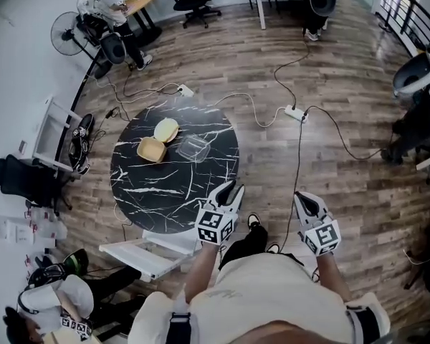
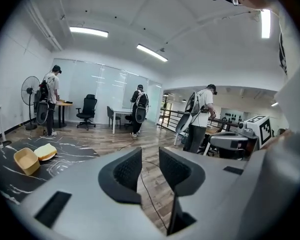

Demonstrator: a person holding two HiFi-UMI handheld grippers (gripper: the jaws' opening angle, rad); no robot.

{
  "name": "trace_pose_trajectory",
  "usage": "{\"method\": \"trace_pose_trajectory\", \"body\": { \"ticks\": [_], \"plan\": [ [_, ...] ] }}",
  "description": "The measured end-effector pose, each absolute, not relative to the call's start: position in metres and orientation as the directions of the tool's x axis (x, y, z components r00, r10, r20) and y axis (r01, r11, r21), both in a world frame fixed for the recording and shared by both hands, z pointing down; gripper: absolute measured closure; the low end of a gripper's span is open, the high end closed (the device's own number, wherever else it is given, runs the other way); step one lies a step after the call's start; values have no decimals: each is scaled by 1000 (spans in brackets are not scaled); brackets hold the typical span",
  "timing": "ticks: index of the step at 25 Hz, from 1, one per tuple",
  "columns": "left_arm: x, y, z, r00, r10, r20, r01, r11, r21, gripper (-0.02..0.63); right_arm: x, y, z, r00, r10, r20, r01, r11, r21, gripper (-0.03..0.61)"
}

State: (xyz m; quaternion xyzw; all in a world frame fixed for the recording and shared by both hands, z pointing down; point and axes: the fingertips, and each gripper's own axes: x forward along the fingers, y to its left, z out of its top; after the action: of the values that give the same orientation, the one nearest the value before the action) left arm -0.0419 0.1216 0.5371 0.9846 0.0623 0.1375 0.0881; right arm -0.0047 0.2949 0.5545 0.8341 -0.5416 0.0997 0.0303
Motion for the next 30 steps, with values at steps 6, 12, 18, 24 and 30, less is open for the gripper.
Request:
{"method": "trace_pose_trajectory", "body": {
  "ticks": [6,12,18,24,30],
  "plan": [
    [23,89,519,964,164,209,136,-981,140,509,58,261,521,403,-896,186,-914,-405,29,571],
    [60,56,518,966,168,194,138,-977,162,509,104,228,506,428,-892,147,-899,-437,-30,571],
    [78,19,519,970,154,190,124,-979,159,509,122,197,511,420,-891,170,-902,-431,-29,571],
    [77,0,530,970,109,219,69,-981,182,509,134,168,521,364,-912,190,-924,-380,-53,571],
    [78,-27,537,967,4,253,-45,-981,189,509,150,131,535,243,-948,205,-961,-264,-82,571]
  ]
}}
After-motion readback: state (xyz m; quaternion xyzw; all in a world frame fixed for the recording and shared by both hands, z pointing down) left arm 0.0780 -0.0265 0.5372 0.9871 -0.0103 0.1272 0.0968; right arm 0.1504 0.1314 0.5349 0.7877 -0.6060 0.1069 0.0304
